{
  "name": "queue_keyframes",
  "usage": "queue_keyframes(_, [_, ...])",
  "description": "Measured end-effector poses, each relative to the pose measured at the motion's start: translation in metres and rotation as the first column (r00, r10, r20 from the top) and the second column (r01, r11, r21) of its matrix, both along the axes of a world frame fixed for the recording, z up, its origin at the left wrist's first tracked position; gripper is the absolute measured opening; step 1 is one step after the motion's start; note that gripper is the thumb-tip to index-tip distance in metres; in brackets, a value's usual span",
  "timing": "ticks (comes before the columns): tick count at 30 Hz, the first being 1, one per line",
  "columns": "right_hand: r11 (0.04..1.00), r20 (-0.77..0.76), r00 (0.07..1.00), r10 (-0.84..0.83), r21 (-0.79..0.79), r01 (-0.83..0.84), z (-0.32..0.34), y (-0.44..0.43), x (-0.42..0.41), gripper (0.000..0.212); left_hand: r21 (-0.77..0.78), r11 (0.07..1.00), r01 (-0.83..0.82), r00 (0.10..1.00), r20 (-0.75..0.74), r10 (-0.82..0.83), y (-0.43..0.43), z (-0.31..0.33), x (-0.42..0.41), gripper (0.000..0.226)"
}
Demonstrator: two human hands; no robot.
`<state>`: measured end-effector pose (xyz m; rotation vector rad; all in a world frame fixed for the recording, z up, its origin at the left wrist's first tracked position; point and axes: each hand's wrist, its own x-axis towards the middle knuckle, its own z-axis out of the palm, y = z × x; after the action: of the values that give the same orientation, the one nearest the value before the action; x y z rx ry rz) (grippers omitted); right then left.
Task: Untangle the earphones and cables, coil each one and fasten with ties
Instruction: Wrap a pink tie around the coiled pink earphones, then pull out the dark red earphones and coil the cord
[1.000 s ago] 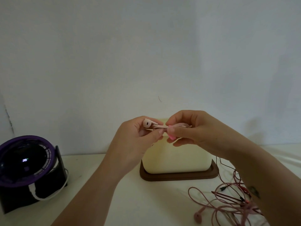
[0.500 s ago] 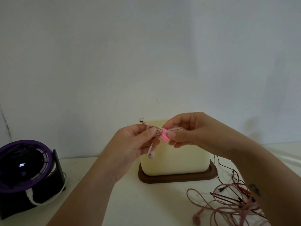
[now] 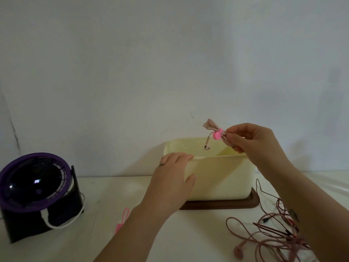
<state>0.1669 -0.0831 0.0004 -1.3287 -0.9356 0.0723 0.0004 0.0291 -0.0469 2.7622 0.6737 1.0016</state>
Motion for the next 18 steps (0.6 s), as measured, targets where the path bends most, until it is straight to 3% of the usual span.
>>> queue_keyframes(2, [0.997,0.043,0.997,-0.060,-0.035,0.062,-0.003,0.010,0.002,0.012,0.019,1.000,0.003,1.000,0.006,-0.004,0.001,0.000,-0.001,0.050])
queue_keyframes(5, [0.955,0.279,0.954,-0.107,-0.239,0.177,-0.004,0.025,0.005,0.006,0.033,0.999,0.013,1.000,-0.002,-0.013,0.003,-0.001,0.000,0.052])
queue_keyframes(8, [0.836,0.524,0.851,0.021,-0.476,0.273,0.000,0.039,0.006,0.008,0.054,0.999,0.002,1.000,-0.022,-0.001,0.002,-0.002,0.001,0.054])
queue_keyframes(10, [0.766,0.582,0.808,0.094,-0.561,0.315,0.004,0.040,0.006,0.017,0.041,0.999,0.004,1.000,-0.026,-0.003,0.000,-0.001,0.001,0.054])
queue_keyframes(15, [0.795,0.572,0.811,0.122,-0.545,0.265,0.012,0.013,0.003,0.016,0.047,0.999,-0.006,0.999,-0.051,0.008,0.001,-0.002,0.001,0.054])
queue_keyframes(18, [0.834,0.654,0.747,0.119,-0.474,0.282,0.012,-0.017,-0.004,0.014,0.070,0.997,-0.034,0.999,-0.037,0.037,-0.004,-0.002,0.002,0.050])
